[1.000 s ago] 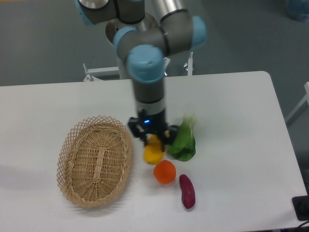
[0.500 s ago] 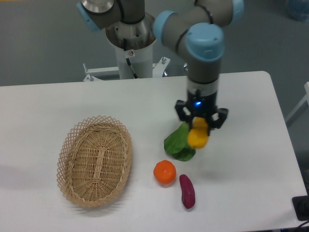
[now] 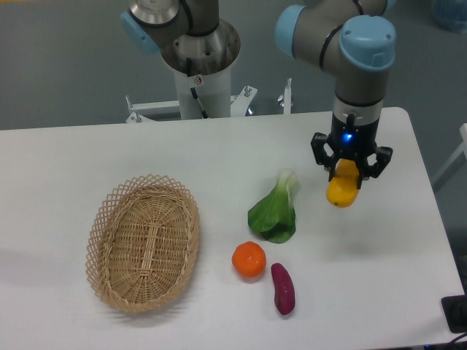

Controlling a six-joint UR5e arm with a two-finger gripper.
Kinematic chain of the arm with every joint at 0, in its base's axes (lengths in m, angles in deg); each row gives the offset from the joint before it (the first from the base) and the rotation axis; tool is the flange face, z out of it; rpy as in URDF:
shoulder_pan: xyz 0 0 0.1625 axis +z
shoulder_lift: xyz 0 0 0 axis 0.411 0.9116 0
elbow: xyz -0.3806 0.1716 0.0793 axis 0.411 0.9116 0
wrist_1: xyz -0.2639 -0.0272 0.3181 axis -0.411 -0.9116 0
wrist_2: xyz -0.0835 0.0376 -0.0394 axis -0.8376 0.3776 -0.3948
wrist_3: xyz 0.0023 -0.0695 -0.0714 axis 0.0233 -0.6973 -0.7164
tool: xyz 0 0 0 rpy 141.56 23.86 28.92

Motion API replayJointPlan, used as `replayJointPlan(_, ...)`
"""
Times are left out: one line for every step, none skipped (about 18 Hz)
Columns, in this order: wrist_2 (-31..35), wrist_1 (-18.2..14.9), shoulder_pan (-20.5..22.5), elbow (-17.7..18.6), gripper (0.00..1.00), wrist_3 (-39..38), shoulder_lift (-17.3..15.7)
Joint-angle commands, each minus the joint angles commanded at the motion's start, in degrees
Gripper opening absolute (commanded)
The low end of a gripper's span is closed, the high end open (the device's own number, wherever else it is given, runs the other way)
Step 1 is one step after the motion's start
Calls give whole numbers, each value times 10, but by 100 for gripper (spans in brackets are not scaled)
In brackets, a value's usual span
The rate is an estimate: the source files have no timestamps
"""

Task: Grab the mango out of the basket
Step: 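Lift the mango out of the basket and carry it past the bok choy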

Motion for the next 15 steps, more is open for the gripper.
replayJointPlan(0,0,2,-1,39,0,1)
replayJointPlan(-1,0,6,0,39,2,1)
replayJointPlan(-2,0,8,0,39,7,0)
replayJointPlan(-2,0,9,-1,39,11,0)
replayJointPlan(-2,0,13,-1,39,13,0)
replayJointPlan(-2,-1,13,1,39,14,-1)
replayJointPlan(-2,0,13,1,39,14,-1)
replayJointPlan(-1,0,13,2,39,14,-1)
replayJointPlan(-1,0,13,3,39,14,-2)
replayJointPlan(-1,0,13,2,39,14,-2)
replayJointPlan(-1,0,12,3,39,14,-2)
replayJointPlan(0,0,11,3,39,14,-2)
replayJointPlan(0,0,11,3,39,14,-2)
replayJointPlan(0,0,11,3,39,14,-2)
replayJointPlan(0,0,11,4,39,14,-2)
